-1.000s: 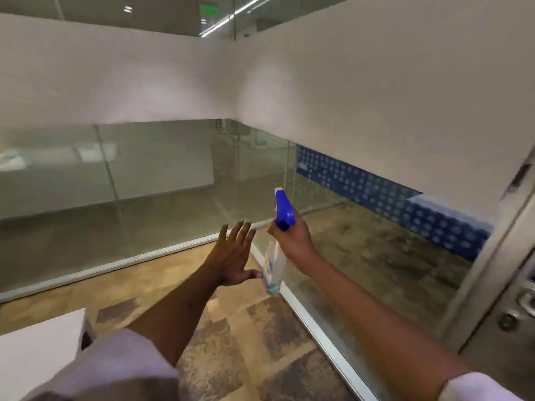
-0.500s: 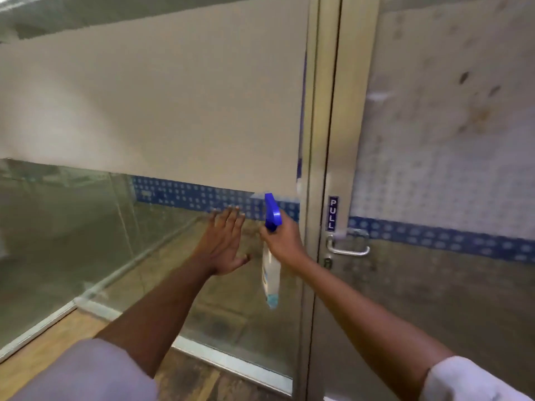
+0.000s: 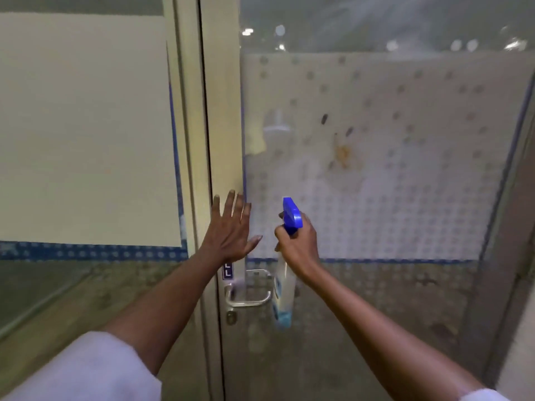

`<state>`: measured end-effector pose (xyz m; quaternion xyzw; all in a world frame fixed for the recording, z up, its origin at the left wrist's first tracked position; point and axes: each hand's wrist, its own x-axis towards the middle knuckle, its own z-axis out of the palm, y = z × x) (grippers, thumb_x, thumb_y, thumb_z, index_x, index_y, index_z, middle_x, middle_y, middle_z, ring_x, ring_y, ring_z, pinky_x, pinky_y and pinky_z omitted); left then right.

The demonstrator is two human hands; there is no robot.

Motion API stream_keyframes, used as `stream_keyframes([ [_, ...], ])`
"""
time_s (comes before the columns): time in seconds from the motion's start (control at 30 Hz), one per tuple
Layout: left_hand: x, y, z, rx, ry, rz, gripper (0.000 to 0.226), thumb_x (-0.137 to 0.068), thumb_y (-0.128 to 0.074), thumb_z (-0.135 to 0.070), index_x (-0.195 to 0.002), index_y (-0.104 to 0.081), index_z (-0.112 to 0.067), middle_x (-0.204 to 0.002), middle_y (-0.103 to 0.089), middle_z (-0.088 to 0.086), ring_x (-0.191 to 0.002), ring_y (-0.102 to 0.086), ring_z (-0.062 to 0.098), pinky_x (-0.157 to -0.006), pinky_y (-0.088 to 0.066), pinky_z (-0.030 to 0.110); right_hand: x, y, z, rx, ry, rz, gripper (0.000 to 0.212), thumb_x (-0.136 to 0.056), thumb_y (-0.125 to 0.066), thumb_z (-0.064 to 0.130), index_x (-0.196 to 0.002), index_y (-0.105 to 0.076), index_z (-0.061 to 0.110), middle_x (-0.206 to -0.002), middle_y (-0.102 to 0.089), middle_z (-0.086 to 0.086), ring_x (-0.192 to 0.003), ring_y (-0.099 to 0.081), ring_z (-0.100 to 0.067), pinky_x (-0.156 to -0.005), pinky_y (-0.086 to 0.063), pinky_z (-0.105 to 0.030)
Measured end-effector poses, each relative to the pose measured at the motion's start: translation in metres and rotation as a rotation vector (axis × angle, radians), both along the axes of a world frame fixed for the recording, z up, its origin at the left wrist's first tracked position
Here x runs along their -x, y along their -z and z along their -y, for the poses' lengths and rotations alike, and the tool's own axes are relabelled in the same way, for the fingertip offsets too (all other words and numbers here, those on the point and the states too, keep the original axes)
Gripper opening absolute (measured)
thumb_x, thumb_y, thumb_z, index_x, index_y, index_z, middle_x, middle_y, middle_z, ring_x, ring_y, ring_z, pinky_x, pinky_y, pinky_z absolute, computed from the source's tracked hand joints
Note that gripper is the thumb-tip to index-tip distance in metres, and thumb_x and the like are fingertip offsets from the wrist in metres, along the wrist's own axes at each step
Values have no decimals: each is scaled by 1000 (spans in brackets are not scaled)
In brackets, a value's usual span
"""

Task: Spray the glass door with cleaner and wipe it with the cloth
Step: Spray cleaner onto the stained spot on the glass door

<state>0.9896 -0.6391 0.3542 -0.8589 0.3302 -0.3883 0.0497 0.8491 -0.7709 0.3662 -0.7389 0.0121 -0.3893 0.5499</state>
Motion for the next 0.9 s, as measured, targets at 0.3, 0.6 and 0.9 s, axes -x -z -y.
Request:
stream_keyframes([
  [0.3,-57,-79,121,120,168,172,90,-89,-27,-64,-147,-15,2,-156,-15,30,-145,-8,47,-114,-12,67,-15,-56,116,186,122,49,26,-83,-59,7,-101,-57,26,-95,-65,-3,-77,-66,-31,-67,-60,-50],
  [0.6,-85,-109,156,208,271,212,96,-88,-44,-63,-147,-19,9,-155,-13,33,-144,-9,49,-111,-13,70,-27,-115,162,200,189,78,19,-86,-57,3,-104,-59,7,-79,-62,-17,-60,-60,-22,-53,-57,-33],
  [0.9,-101,-102,163,234,267,304,99,-89,-35,-68,-148,-13,9,-157,-5,31,-146,0,46,-114,-4,67,-40,-170,171,239,234,147,12,-87,-56,2,-98,-59,6,-76,-58,-13,-59,-59,-24,-56,-58,-41],
])
